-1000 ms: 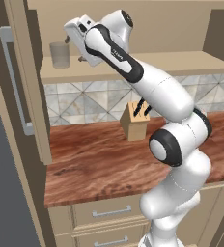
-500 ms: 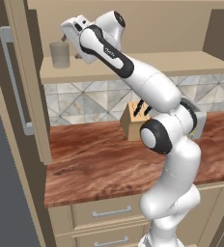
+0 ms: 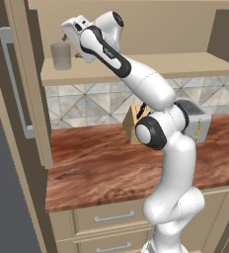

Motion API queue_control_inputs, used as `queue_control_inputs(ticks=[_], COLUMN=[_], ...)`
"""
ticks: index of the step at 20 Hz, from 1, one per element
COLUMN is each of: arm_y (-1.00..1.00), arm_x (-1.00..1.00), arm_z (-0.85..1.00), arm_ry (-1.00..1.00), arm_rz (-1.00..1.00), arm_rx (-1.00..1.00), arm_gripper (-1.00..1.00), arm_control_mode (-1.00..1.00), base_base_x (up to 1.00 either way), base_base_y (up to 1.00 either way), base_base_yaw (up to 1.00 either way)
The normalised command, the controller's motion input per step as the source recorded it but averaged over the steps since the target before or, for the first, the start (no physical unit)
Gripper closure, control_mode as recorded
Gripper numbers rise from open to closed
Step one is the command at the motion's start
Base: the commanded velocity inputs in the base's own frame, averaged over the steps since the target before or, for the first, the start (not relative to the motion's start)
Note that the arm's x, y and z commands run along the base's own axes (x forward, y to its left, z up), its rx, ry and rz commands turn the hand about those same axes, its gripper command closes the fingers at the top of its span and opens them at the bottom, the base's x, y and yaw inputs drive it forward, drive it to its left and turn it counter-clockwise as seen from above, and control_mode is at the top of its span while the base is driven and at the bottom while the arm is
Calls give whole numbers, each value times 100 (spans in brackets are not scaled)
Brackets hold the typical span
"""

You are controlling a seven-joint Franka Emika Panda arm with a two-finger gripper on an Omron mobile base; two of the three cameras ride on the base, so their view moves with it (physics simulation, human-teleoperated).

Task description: There is a bowl on the dining counter. Grab a lemon wedge from the fridge and place it in the bowl. Then get the liquor bottle and glass cup from the cabinet and place them next to the bowl.

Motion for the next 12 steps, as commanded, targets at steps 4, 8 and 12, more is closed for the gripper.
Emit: queue_control_inputs(ticks=[4,8,12], arm_y=[15,19,14], arm_x=[8,0,0], arm_z=[-2,-18,-27], arm_ry=[0,0,0], arm_rz=[0,0,0], arm_rx=[-4,-6,-6], arm_gripper=[-100,-100,-100], arm_control_mode=[-100,-100,-100], base_base_x=[0,0,0], base_base_y=[0,0,0], base_base_yaw=[0,0,0])
